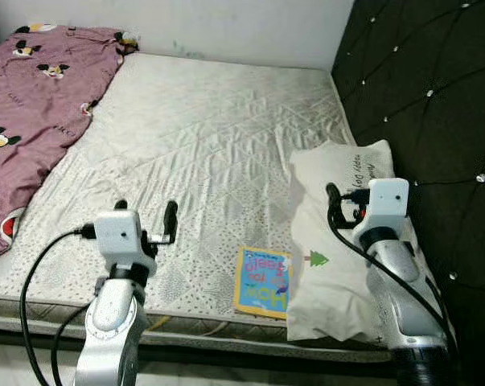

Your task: Clean up the room

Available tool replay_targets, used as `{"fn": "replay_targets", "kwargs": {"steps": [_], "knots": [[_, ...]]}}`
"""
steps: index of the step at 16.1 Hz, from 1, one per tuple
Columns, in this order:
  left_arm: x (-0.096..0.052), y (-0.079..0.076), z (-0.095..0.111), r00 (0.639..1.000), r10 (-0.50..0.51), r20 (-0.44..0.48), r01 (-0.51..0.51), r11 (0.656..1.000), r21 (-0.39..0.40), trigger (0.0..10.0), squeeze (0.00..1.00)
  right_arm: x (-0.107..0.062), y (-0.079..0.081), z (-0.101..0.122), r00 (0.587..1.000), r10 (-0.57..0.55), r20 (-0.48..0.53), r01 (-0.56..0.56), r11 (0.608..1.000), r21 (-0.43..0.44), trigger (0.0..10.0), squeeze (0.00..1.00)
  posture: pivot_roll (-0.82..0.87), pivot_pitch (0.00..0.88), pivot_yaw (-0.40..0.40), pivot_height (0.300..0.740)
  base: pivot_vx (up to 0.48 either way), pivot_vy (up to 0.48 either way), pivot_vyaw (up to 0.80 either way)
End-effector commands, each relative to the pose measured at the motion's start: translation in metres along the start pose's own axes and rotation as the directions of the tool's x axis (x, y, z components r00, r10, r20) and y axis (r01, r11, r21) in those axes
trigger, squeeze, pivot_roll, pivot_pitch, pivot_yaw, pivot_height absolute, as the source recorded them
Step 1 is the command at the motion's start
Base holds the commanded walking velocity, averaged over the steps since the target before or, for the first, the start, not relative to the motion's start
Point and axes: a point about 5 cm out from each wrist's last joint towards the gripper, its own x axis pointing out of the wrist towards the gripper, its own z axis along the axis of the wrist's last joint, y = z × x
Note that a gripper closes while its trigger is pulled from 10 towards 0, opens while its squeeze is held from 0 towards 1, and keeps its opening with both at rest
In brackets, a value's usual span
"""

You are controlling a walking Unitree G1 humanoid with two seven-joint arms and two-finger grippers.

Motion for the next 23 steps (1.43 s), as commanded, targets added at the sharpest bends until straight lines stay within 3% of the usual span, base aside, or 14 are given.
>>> {"fn": "replay_targets", "kwargs": {"steps": [1, 7, 14, 23], "knots": [[-0.002, -0.002, -0.003, 1.000, -0.004, -0.011, 0.004, 1.000, -0.014, 10.0, 0.00, -0.005, 0.002, -0.002, 1.000, 0.016, -0.018, -0.016, 1.000, 0.023, 10.0, 0.00, -0.01, 0.104, -0.057, 0.740, 0.000, 0.000, 0.00], [0.005, -0.013, 0.001, 0.999, -0.033, 0.005, 0.033, 0.999, -0.042, 10.0, 0.00, -0.001, 0.014, 0.001, 0.999, 0.054, -0.007, -0.053, 0.997, 0.053, 10.0, 0.00, -0.01, 0.114, -0.054, 0.740, 0.000, 0.000, -0.53], [0.009, -0.015, 0.005, 0.999, -0.046, 0.022, 0.046, 0.998, -0.036, 10.0, 0.00, 0.006, 0.018, 0.006, 0.997, 0.069, 0.018, -0.070, 0.996, 0.053, 10.0, 0.00, 0.00, 0.112, -0.050, 0.740, 0.000, 0.000, 0.00], [0.014, -0.016, 0.006, 0.998, -0.060, 0.030, 0.062, 0.997, -0.042, 10.0, 0.00, 0.009, 0.022, 0.012, 0.995, 0.080, 0.061, -0.084, 0.994, 0.073, 10.0, 0.00, 0.01, 0.093, -0.044, 0.740, 0.000, 0.456, 0.00]]}}
